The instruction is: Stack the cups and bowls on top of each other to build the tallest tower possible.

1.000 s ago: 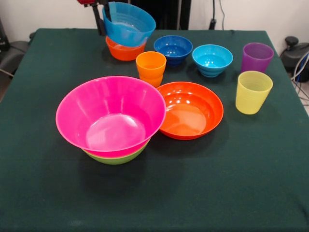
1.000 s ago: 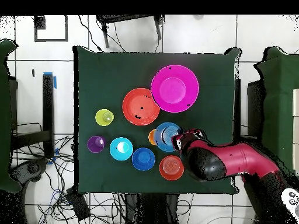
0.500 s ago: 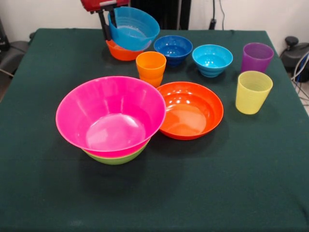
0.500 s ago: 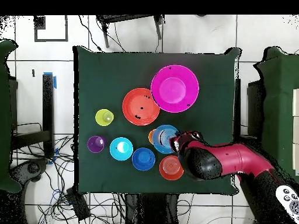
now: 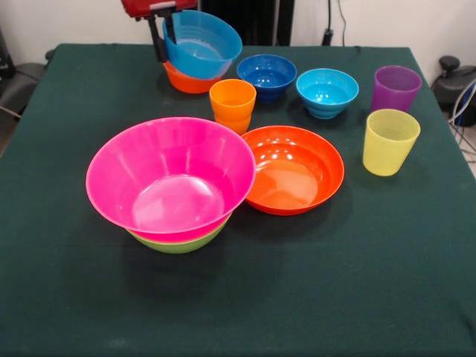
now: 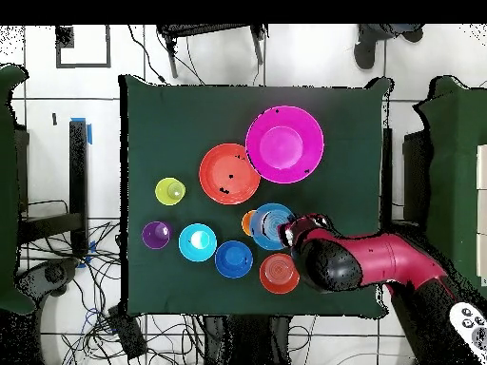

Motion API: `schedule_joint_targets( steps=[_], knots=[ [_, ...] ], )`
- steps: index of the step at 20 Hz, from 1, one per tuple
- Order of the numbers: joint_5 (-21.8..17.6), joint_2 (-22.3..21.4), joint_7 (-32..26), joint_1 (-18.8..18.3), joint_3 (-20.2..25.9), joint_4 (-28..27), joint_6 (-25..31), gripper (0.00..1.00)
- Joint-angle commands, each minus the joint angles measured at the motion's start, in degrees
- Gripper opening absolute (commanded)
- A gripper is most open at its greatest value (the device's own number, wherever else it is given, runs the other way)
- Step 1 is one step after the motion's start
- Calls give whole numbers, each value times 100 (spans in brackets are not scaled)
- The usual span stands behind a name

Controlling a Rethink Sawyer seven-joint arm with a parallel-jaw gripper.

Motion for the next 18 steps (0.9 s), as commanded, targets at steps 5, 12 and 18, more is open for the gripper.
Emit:
schedule_joint_targets(
  steps=[5,12,18],
  knots=[
    [348,-325,-374,198,-33,-492,1159,0],
    [235,-213,-349,251,-39,-649,1151,0],
    [202,-273,-299,294,-80,-610,1129,0]
  ],
)
